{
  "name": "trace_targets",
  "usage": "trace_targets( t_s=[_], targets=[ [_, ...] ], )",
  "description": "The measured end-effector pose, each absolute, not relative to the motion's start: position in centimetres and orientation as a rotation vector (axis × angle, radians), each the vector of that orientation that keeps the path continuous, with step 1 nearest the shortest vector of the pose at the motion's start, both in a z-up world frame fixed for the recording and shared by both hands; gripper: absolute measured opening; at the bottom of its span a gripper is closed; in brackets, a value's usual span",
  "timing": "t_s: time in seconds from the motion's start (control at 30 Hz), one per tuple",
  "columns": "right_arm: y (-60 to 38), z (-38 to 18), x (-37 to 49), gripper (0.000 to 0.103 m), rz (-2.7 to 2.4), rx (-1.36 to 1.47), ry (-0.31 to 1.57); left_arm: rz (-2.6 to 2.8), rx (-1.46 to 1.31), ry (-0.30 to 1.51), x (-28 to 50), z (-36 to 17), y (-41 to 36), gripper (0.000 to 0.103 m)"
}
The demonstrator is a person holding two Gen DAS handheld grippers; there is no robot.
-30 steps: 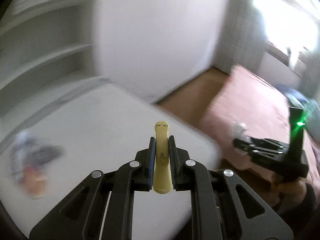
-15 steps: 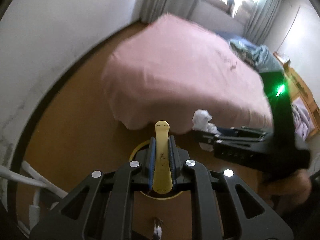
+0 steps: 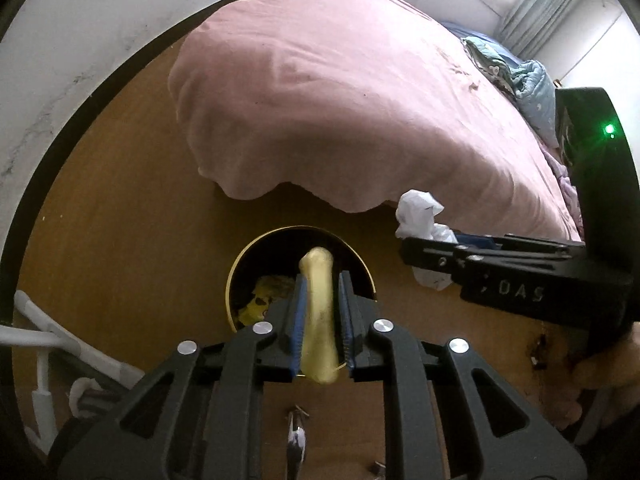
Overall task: Collect trash
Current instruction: 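Open both tools over the bin to drop the tissue and stick, then move both open tools back to the desk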
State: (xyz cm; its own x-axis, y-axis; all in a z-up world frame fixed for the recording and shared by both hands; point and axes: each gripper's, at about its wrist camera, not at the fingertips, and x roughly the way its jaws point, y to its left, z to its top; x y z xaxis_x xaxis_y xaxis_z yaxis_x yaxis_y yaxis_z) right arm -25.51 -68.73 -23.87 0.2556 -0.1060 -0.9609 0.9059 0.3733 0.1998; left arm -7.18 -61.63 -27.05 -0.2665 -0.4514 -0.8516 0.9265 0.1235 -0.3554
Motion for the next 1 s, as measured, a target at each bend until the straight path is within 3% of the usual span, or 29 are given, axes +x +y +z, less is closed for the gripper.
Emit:
trace_targets(
  t_s=[0.07,0.2,0.3,0.4,0.47,0.53,0.73,0.83,1.0],
  targets=[
    [-68.8,-24.1,-25.2,0.036,-0.845,0.938,1.084,-1.449,0.555,1.176,-7.0,-26.4,-61.0,0.037],
    [-68.9,-23.9,-24.9,0.036,-0.844,0.936,1.085,-1.446,0.552,1.168,-7.0,-25.9,-60.7,0.038],
    [-68.9,-23.9,-24.8,0.037,-0.847,0.933,1.085,-1.443,0.542,1.157,-6.8,-25.2,-60.4,0.045],
    [-68.7,-23.6,-24.7,0.044,-0.853,0.92,1.082,-1.439,0.537,1.126,-6.7,-23.9,-59.8,0.051],
    [-68.6,-23.2,-24.6,0.062,-0.86,0.907,1.075,-1.435,0.533,1.113,-6.5,-22.9,-59.4,0.055],
    [-68.4,-22.6,-24.6,0.071,-0.871,0.884,1.058,-1.435,0.529,1.092,-6.4,-21.8,-59.0,0.064],
    [-67.5,-19.5,-23.7,0.071,-0.92,0.765,1.013,-1.42,0.481,0.962,-5.6,-15.4,-55.9,0.091],
    [-66.1,-16.6,-22.3,0.077,-0.908,0.686,0.958,-1.391,0.454,0.895,-4.4,-11.3,-52.8,0.094],
    [-61.6,-10.8,-17.3,0.077,-0.752,0.58,0.844,-1.255,0.373,0.826,0.6,-5.1,-44.7,0.095]
  ],
)
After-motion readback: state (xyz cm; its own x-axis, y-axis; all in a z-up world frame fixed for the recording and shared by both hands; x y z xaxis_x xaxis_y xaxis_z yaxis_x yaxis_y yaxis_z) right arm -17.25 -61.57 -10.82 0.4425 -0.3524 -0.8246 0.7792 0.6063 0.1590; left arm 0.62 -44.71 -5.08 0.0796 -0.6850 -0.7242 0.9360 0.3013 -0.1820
